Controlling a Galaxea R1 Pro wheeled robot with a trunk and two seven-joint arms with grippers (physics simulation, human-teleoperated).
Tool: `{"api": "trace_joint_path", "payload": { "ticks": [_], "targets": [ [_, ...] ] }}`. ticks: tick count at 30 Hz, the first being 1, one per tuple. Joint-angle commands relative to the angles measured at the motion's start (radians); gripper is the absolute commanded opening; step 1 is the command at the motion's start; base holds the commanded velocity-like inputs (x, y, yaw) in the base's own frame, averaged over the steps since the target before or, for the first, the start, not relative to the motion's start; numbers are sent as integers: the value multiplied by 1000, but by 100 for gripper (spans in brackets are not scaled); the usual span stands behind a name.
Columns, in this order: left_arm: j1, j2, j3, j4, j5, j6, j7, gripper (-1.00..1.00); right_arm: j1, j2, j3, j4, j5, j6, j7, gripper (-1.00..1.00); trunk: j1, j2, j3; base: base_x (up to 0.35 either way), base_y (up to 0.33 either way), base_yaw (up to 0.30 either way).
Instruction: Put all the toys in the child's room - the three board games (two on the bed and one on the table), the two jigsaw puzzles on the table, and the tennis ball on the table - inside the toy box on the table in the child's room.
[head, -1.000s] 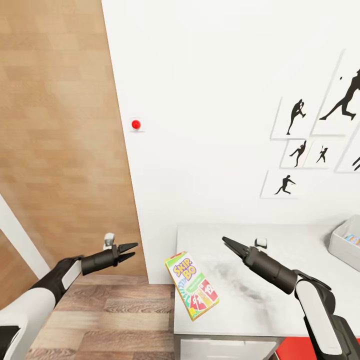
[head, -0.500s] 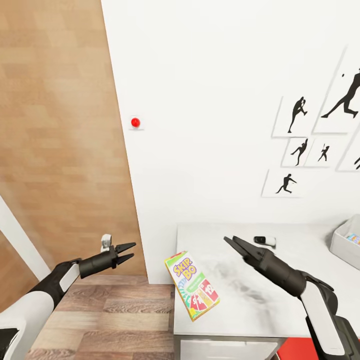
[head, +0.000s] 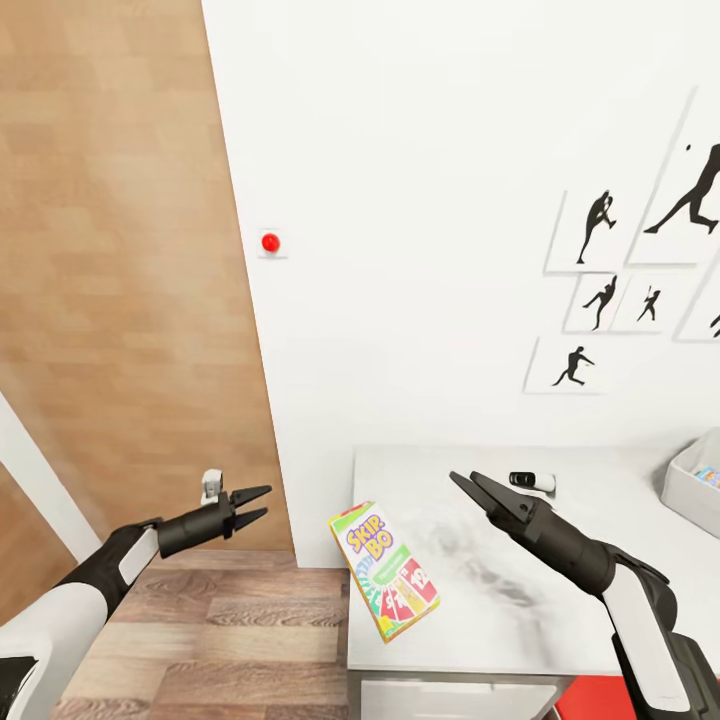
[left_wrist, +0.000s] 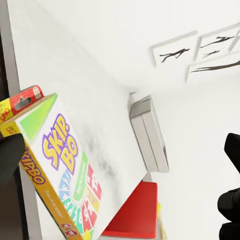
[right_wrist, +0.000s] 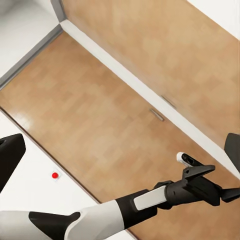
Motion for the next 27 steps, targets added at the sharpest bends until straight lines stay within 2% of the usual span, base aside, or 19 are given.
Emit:
{"api": "trace_joint_path", "payload": {
  "ticks": [1,10,13,16,22,27],
  "targets": [
    [-1,0,1,5,2,9,-2,100,-1,1,-1,0,-2,7,0,100,4,-9,-5,0,0,0],
    [0,2,6,14,2,10,-2,100,-1,4,-2,-1,3,18,-3,100,39,-72,-33,0,0,0],
    [0,3,18,15,1,10,-2,100,-1,5,2,-2,5,57,-19,100,50,-93,-42,0,0,0],
    [-1,3,28,16,1,11,-2,100,-2,6,3,-3,7,119,-76,100,62,-114,-52,0,0,0],
    [-1,4,34,16,0,11,-2,100,-3,6,5,-3,4,161,-191,100,85,-156,-71,0,0,0],
    [0,4,35,16,0,11,-2,100,-3,4,8,-3,2,171,-222,100,104,-191,-86,0,0,0]
  ]
}}
